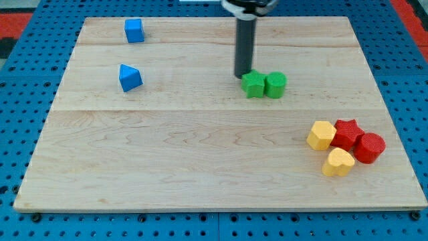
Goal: Place the green blocks into the group of blocks at the right bottom of the board
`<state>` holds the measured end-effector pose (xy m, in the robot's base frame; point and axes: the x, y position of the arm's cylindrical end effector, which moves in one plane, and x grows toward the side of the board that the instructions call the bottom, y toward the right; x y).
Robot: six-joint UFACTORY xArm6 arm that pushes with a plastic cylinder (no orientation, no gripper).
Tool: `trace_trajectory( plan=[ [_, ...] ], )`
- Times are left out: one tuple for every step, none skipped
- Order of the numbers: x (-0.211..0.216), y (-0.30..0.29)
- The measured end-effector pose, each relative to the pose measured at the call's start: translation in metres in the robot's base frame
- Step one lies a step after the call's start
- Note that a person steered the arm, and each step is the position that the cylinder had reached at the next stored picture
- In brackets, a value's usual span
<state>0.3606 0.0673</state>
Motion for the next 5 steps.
trace_trajectory(
  plan=[
    [0.000,0.040],
    [0.002,0.079],
    [0.035,0.093],
    [0.111,0.041],
    [0.081,0.037]
  ],
)
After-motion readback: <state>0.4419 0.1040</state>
